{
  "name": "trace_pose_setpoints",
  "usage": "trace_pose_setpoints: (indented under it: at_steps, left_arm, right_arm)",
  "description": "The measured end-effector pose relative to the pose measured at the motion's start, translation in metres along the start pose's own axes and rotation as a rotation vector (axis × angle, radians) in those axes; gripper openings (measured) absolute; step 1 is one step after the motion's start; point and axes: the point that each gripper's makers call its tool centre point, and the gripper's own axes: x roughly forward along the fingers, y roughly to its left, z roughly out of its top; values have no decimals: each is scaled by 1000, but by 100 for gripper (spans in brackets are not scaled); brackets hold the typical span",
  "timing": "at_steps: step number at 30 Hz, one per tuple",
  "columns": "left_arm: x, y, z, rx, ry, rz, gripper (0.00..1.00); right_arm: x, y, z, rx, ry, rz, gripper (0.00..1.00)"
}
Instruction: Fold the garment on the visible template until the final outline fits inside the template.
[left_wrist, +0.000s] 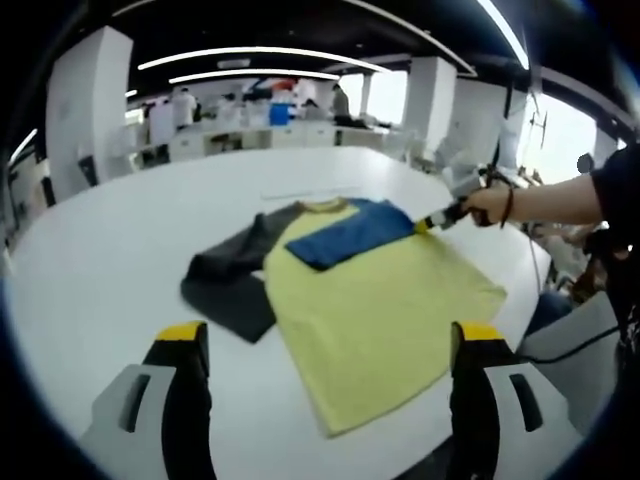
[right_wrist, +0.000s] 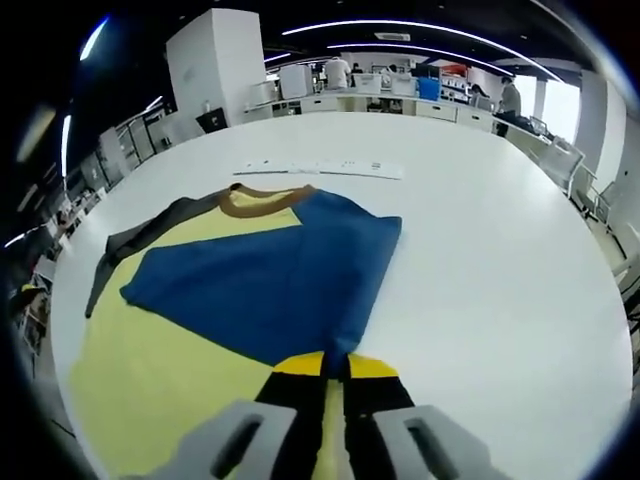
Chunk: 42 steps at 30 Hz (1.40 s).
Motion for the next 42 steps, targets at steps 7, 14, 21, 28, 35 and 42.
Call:
trace_pose_setpoints:
  at_steps: [7, 14, 21, 28, 35, 42]
  left_arm:
    - [6, -2, 7, 3, -15, -14, 97]
    - [8, -3, 5, 5, -10, -19, 96]
    - [8, -3, 2, -4, -4, -20, 96]
    - [8, -3, 3, -4, -5, -19, 96]
    - [9, -4, 3, -3, -3, -23, 96]
    - [9, -5, 3, 2, 1, -26, 96]
  right_arm:
    - [2, -1, 1, -9, 9, 15, 1]
    - [2, -6, 1, -26, 26, 32, 1]
    - [-2, -13, -2, -46, 48, 37, 1]
    - [-4, -22, -3, -61, 63, 39, 1]
    - [-6, -33, -4, -59, 72, 37, 1]
    - [-7, -34, -4, -64, 83, 33, 1]
